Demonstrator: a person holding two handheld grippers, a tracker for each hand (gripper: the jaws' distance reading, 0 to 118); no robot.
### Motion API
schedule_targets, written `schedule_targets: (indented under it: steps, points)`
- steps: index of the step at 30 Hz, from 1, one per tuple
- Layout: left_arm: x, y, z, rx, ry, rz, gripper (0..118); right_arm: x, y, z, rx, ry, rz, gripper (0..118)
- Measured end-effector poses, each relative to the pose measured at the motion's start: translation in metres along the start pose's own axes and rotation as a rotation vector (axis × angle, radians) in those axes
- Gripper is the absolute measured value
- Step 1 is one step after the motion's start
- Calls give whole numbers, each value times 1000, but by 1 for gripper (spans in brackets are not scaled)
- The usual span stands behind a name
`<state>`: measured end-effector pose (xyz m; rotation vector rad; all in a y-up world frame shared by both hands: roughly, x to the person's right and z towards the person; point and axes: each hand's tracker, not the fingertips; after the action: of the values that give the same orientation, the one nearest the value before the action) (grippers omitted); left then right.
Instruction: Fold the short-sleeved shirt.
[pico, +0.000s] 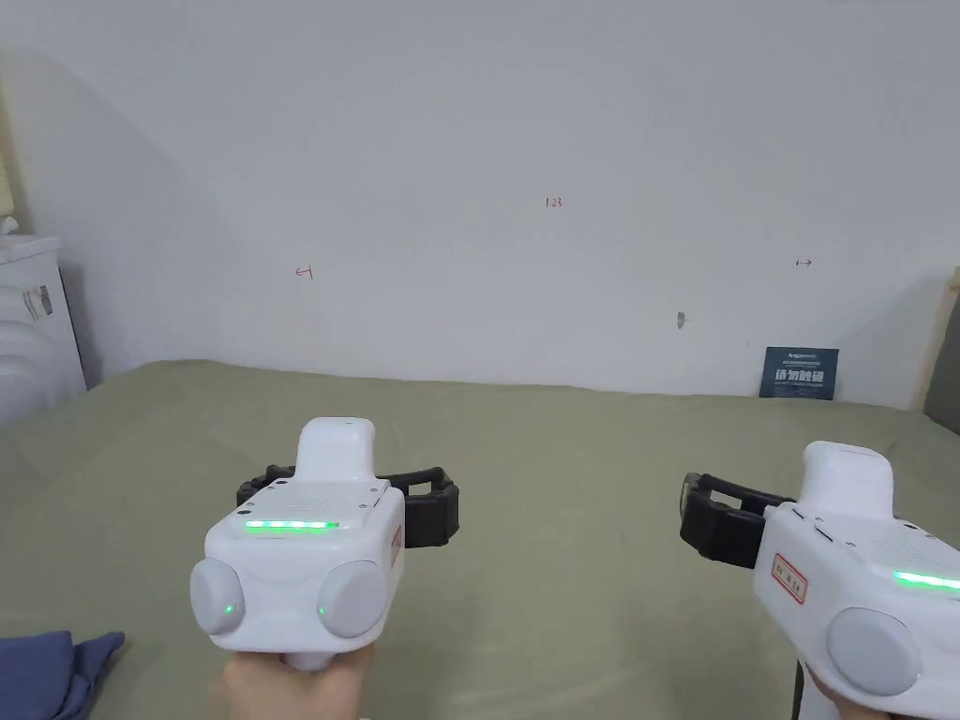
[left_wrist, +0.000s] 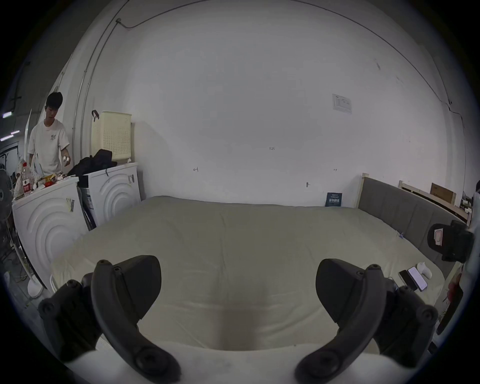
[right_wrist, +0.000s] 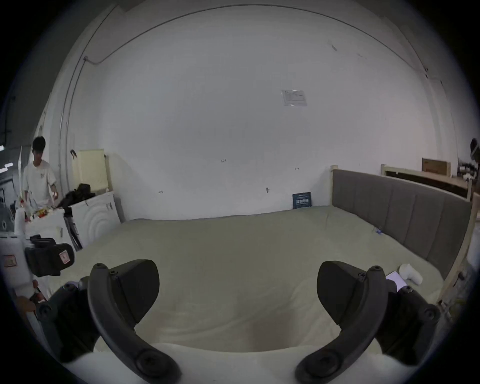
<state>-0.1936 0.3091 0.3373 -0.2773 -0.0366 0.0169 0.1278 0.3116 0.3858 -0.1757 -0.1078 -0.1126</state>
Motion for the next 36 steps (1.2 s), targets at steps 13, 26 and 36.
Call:
schedule_targets:
  steps: [13,26,36]
  points:
    - [6,4,0,-17,0,-32,118,10,1,-3,-53,-33,-72,118]
    - [-6,11,0,-18,16,-14,118,11,9,-9,-117,-48,-47,118]
    - [-9,13,-4,-40,20,3,118,11,25,-3,-96,23,-21,118]
